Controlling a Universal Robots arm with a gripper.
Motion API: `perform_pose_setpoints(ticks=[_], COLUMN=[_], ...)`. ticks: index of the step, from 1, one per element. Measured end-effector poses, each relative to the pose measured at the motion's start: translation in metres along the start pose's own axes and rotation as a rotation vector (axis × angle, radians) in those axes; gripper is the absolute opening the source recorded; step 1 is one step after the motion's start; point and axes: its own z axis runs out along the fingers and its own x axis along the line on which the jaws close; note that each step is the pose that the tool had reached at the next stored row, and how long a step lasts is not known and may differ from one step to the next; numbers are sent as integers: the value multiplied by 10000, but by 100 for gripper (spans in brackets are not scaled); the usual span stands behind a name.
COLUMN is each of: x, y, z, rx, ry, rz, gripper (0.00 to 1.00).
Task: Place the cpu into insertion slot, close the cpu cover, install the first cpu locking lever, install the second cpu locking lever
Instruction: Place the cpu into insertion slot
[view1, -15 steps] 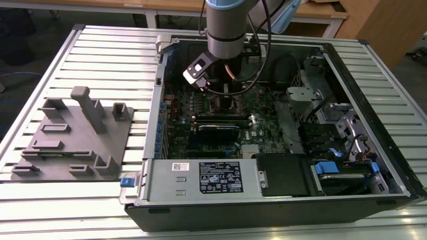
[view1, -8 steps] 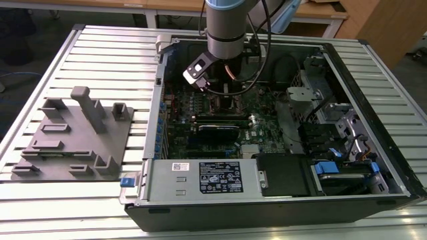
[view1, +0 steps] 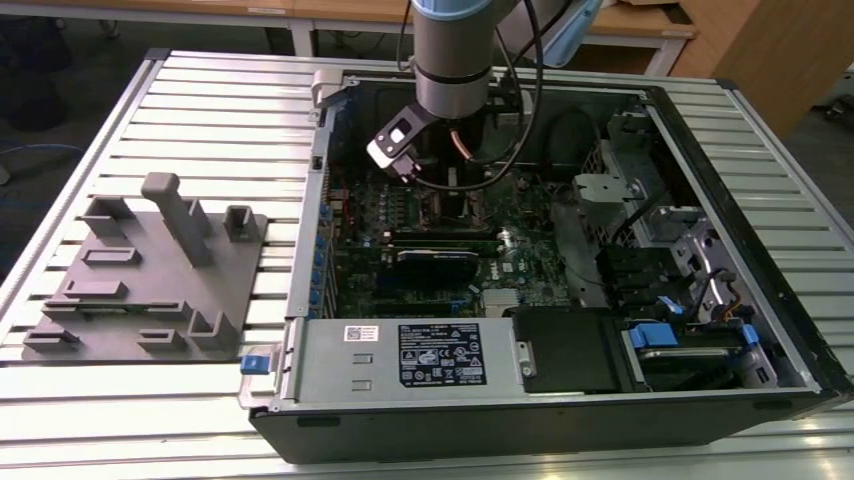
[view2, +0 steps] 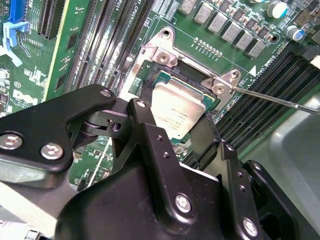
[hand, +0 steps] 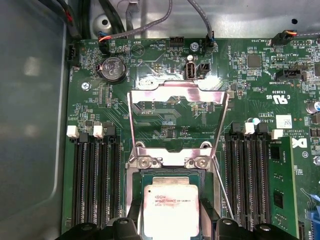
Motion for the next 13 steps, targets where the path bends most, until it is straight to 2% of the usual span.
perform_pose_setpoints(ticks=[13], x=[-15], y=[2], z=[0], rx=[0], ry=[1], rz=[0], gripper=[54])
